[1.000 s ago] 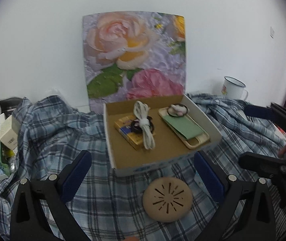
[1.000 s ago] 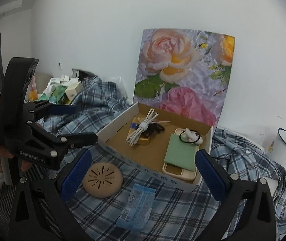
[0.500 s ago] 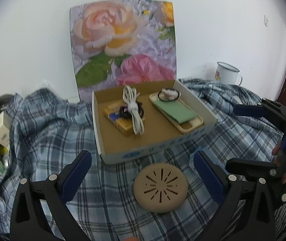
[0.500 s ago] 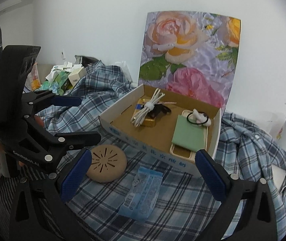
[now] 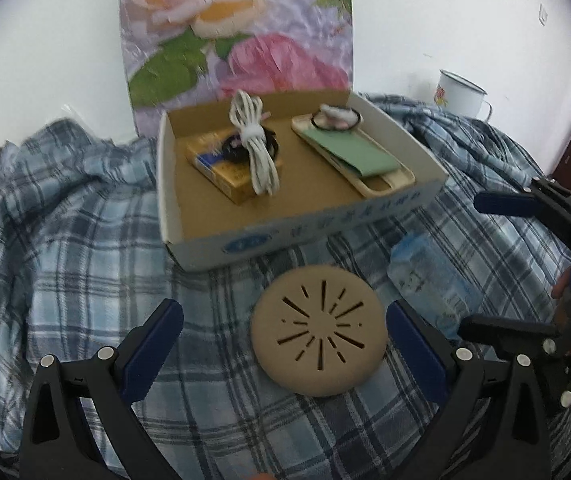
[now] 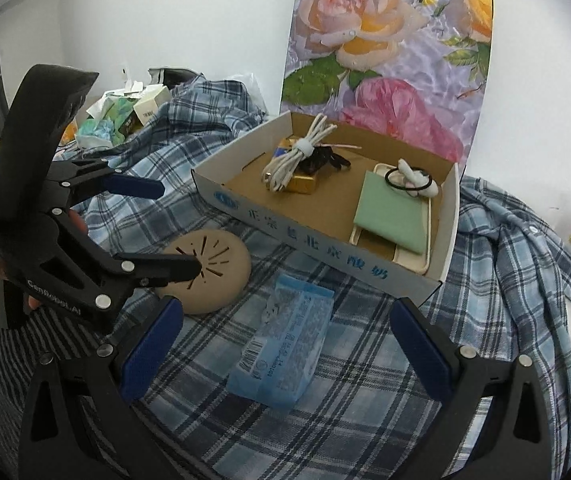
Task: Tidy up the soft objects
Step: 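Grasp the beige round disc with the left gripper while the right gripper grasps the blue packet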
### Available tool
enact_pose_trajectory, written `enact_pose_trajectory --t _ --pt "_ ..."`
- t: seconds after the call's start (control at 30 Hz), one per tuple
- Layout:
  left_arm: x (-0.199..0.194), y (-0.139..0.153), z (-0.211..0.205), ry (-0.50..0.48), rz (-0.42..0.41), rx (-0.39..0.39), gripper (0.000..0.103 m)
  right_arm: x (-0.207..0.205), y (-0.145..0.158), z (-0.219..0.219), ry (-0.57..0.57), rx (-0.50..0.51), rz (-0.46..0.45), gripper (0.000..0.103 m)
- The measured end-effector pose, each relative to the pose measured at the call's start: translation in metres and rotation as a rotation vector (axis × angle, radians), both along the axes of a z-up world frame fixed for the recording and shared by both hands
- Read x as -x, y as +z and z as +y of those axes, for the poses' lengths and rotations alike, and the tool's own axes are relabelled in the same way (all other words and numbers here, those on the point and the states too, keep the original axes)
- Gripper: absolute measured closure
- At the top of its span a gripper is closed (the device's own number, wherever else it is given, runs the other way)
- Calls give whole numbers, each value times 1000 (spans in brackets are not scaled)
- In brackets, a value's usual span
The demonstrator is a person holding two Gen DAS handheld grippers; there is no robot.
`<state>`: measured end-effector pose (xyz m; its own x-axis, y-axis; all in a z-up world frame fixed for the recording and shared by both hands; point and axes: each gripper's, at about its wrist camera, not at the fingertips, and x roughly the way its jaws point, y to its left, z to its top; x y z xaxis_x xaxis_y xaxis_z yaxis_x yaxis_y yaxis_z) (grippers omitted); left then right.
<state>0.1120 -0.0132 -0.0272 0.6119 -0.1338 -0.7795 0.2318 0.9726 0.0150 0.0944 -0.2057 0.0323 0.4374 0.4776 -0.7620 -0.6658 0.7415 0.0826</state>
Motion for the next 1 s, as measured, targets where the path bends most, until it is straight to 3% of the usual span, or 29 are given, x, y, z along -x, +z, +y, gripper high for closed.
enact_pose_trajectory --t 0.1,0.17,0.37,0.5,0.6,0.67,0.77,1.0 --pt "-2 -5 -2 -15 29 9 0 -1 -5 0 -15 21 -2 2" --pt "-1 -6 -3 -21 37 8 0 -4 -11 1 -9 26 20 16" --pt "-2 -12 -7 -55 69 23 0 -9 -25 2 -3 50 69 28" --pt "-4 -19 -13 -78 99 9 0 -5 -23 3 13 51 49 38" --pt "-3 -19 -15 -85 95 3 0 -3 -26 7 32 66 59 52" --pt "-5 -19 -15 -78 96 7 1 -4 -29 7 32 74 72 57" --pt "-8 -21 -12 -61 102 25 12 -6 -30 5 25 61 83 60" --pt "-11 -26 -14 -61 122 10 12 -6 -29 4 24 53 91 60"
